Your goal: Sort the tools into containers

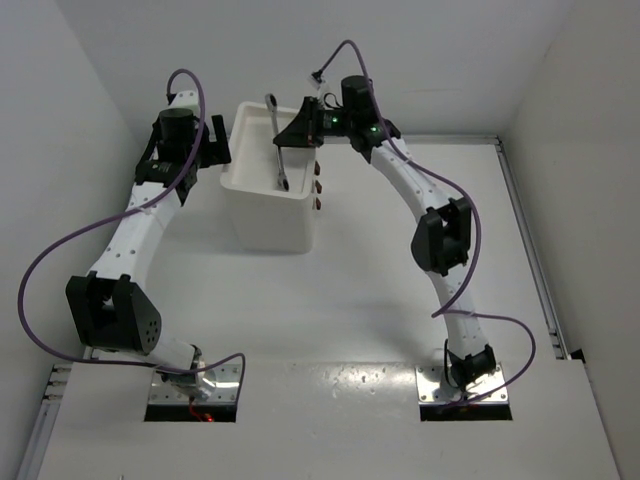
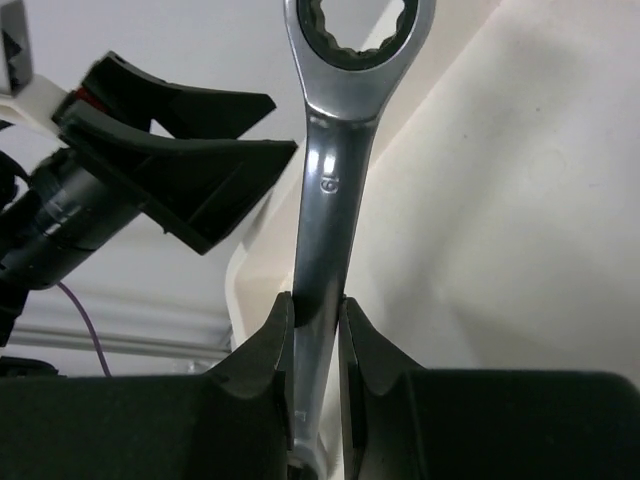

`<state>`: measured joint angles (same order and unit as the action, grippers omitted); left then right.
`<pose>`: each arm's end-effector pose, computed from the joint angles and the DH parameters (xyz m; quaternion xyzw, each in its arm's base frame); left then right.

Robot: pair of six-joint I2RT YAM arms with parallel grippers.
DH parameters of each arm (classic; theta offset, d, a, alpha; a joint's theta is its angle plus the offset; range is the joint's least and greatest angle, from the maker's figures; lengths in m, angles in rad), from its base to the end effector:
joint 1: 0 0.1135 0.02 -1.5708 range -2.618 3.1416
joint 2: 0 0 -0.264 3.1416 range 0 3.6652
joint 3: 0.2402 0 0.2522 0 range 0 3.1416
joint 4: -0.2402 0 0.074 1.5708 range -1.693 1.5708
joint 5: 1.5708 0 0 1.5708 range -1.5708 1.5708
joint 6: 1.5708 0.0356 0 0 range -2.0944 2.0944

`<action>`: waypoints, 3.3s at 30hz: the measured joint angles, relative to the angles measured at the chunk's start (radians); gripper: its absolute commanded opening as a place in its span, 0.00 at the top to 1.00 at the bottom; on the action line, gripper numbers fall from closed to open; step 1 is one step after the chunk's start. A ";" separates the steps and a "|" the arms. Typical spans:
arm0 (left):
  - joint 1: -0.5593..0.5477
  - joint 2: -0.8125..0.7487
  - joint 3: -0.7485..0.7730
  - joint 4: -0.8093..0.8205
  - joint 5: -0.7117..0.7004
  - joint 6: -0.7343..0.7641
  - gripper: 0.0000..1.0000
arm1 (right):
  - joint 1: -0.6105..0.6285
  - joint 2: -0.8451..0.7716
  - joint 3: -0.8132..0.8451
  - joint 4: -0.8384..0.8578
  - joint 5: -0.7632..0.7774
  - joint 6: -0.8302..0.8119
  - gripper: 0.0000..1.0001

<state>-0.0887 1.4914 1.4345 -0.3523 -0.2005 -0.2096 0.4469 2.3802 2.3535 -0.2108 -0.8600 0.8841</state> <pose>0.3462 -0.0237 0.3793 -0.1051 0.8270 0.0016 0.5523 0.4862 0.2629 0.3262 -0.0967 0.7533 0.6048 0.2398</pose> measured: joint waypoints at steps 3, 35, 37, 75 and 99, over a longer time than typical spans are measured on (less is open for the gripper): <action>0.000 0.000 0.000 -0.001 -0.003 0.000 0.00 | 0.004 0.017 0.002 -0.010 -0.007 -0.004 0.99; 0.000 -0.008 -0.019 -0.004 -0.005 0.000 0.00 | -0.141 -0.303 -0.241 -0.058 0.301 -0.185 0.39; 0.000 -0.021 -0.032 -0.002 -0.005 0.002 0.00 | -0.226 -0.409 -0.299 -0.133 0.398 -0.246 0.43; -0.004 -0.179 0.013 0.048 -0.026 0.018 0.00 | -0.466 -0.320 -0.965 -0.633 0.855 -0.459 0.56; -0.004 -0.186 -0.006 0.060 -0.075 0.032 0.00 | -0.444 -0.294 -0.873 -0.648 0.698 -0.491 1.00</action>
<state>-0.0929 1.3052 1.4288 -0.2920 -0.2756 -0.1772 0.0032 2.0857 1.4803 -0.8589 -0.1623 0.3935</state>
